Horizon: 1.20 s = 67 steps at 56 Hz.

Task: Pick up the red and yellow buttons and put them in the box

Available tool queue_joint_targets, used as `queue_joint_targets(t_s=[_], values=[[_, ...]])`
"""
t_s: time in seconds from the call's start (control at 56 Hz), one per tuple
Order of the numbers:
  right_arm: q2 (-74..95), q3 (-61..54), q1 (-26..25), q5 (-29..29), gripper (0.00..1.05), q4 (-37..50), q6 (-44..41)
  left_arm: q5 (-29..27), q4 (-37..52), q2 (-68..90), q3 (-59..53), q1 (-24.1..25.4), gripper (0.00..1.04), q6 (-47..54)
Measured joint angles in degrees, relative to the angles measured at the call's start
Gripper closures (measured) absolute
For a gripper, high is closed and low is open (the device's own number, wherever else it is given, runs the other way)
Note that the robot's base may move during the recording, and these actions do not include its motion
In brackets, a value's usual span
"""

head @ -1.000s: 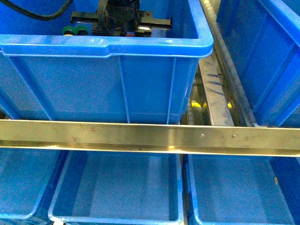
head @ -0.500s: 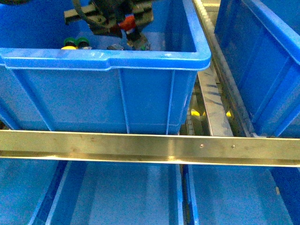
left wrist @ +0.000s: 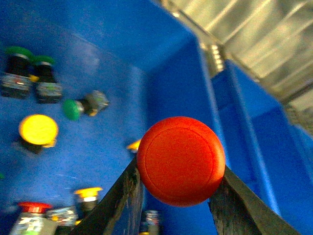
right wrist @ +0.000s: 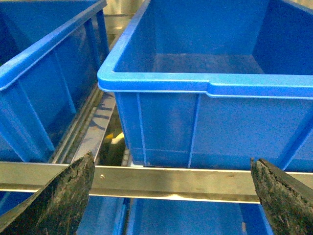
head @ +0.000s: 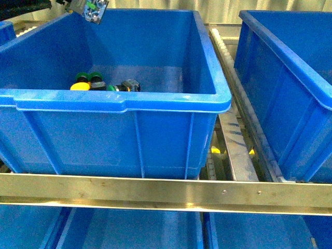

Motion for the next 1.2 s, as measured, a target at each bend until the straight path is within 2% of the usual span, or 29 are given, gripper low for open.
queue_joint_targets(t_s=[0.143, 0.25, 0.357, 0.518, 0.643, 0.839, 0.857, 0.892, 0.928, 0.946, 0.964, 1.0, 1.035, 1.107, 1.196], values=[[0.0, 0.0, 0.0, 0.0, 0.07, 0.0, 0.0, 11.7, 18.6, 0.6, -7.9, -0.2, 0.74, -11.0], [0.0, 0.0, 0.0, 0.0, 0.07, 0.0, 0.0, 15.3, 35.2, 5.0, -9.2, -3.1, 0.74, -22.9], [0.0, 0.0, 0.0, 0.0, 0.07, 0.0, 0.0, 17.3, 42.9, 9.9, -7.5, -8.1, 0.74, -30.1], [0.0, 0.0, 0.0, 0.0, 0.07, 0.0, 0.0, 17.9, 46.8, 17.4, -1.9, -16.5, 0.74, -34.3], [0.0, 0.0, 0.0, 0.0, 0.07, 0.0, 0.0, 18.3, 47.0, 21.8, 2.5, -20.6, 0.74, -35.0], [0.0, 0.0, 0.0, 0.0, 0.07, 0.0, 0.0, 18.5, 45.4, 23.3, 5.3, -21.8, 0.74, -34.9], [0.5, 0.1, 0.5, 1.8, 0.07, -0.1, 0.4, 18.5, 45.4, 23.3, 5.4, -21.8, 0.74, -34.8], [3.9, 0.6, 3.2, 11.2, 0.07, 1.9, 3.2, 18.5, 45.0, 23.3, 5.4, -21.8, 0.74, -34.6], [8.2, 1.9, 4.4, 18.2, 0.07, 6.1, 3.5, 18.7, 44.8, 23.3, 5.4, -21.8, 0.74, -34.4], [9.8, 2.6, 4.7, 19.3, 0.07, 6.9, 3.5, 18.7, 44.7, 23.3, 5.4, -21.8, 0.74, -34.4], [13.0, 4.0, 4.7, 23.1, 0.07, 11.5, 2.4, 18.8, 44.4, 23.2, 5.4, -21.8, 0.74, -34.3], [18.4, 6.8, 4.2, 23.9, 0.07, 17.3, 0.6, 18.6, 44.0, 23.0, 5.4, -21.8, 0.74, -34.0], [23.5, 10.3, 3.5, 22.9, 0.07, 23.1, -2.2, 18.8, 43.7, 22.7, 5.4, -21.8, 0.74, -33.8], [32.3, 19.4, 2.1, 15.8, 0.07, 32.2, -10.5, 18.9, 43.0, 22.1, 5.4, -21.9, 0.74, -33.3], [39.3, 31.2, -0.7, 7.3, 0.07, 30.6, -14.5, 18.9, 42.7, 20.3, 4.9, -21.9, 0.74, -32.7]])
